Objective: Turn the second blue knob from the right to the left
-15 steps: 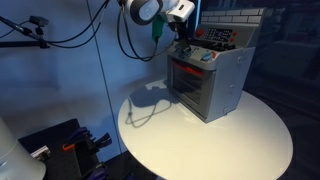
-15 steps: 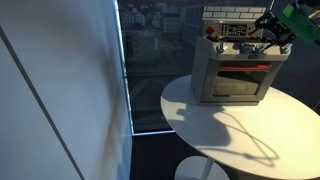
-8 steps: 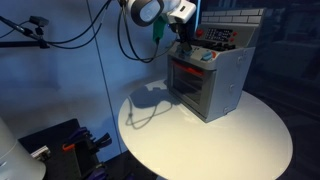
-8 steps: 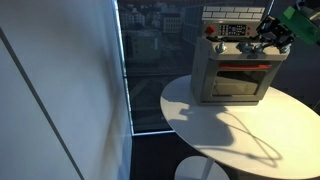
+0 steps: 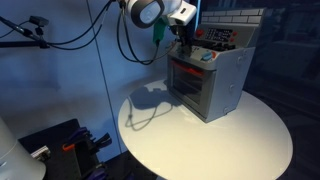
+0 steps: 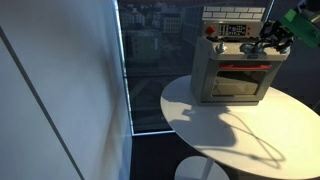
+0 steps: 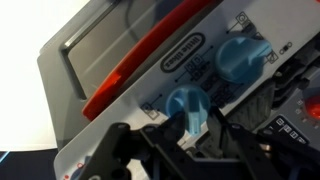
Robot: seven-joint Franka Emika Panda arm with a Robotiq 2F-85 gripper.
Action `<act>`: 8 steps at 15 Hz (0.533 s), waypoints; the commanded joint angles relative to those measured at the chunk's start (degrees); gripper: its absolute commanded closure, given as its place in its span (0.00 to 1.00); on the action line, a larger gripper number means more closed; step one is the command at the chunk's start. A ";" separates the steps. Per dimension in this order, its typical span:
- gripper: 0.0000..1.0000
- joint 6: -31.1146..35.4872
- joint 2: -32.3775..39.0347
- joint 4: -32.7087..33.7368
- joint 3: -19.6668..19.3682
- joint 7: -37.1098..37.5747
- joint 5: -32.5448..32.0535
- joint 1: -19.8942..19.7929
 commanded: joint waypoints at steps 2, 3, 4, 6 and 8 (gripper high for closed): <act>0.89 -0.32 -0.97 -0.08 -1.31 2.02 -3.84 1.13; 0.89 -0.55 -1.14 -0.26 -1.97 2.78 -5.59 1.47; 0.89 -0.80 -1.30 -0.43 -2.71 3.70 -7.83 1.86; 0.89 -1.50 -1.58 -0.44 -3.91 5.53 -11.99 2.61; 0.89 -2.14 -1.93 -0.39 -5.23 7.73 -16.27 3.49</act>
